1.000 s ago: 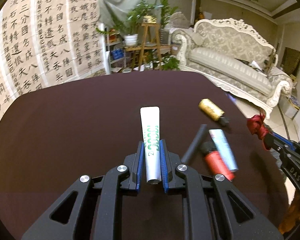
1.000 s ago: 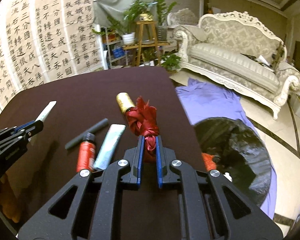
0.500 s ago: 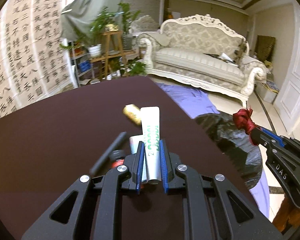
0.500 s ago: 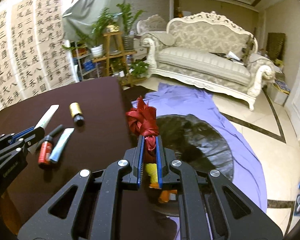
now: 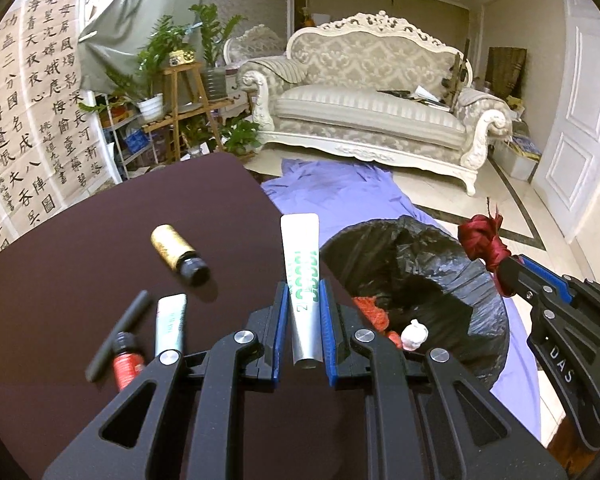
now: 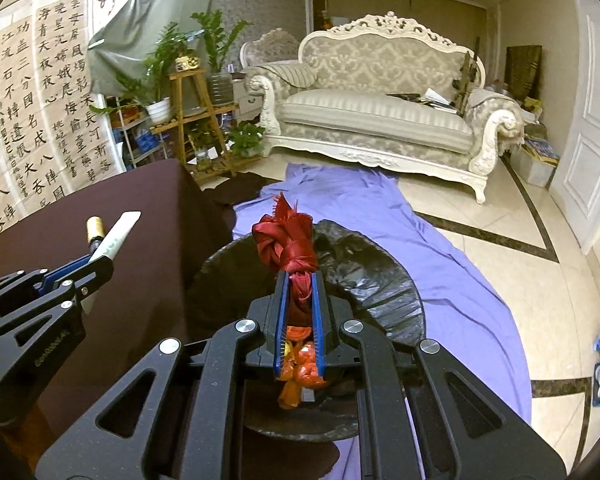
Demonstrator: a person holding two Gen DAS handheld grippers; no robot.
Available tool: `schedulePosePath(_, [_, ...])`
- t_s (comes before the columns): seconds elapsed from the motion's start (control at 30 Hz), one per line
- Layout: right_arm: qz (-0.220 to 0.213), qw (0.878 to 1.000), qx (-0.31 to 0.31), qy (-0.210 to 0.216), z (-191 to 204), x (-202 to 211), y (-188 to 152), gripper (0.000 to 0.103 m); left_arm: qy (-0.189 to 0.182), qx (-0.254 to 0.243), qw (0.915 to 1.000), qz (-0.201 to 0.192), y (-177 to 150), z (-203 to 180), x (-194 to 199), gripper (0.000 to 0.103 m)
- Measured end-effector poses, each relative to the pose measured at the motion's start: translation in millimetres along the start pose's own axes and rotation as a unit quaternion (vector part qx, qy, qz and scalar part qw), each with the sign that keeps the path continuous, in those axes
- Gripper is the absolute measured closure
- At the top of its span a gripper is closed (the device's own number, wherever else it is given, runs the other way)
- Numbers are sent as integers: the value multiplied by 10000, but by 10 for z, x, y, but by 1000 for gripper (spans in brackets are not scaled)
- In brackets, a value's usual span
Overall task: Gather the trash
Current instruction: 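Carry the white tube and red ribbon over the trash bag and open both tools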
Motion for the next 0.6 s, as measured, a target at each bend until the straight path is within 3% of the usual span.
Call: schedulePosePath(0.6, [123,9997,-195,-74,-188,-209,35,91,-40,-292,9994,182,137,-322,-308,86])
Point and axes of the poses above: each gripper's, at about its wrist camera, not at the fingertips, and x roughly against the way its jaws point, z to its left, y to its top, the point moved 10 cm from there along -x, roughly the way its jaws point, and after that the axes turned 14 degrees about -x, right-handed, at the moved point
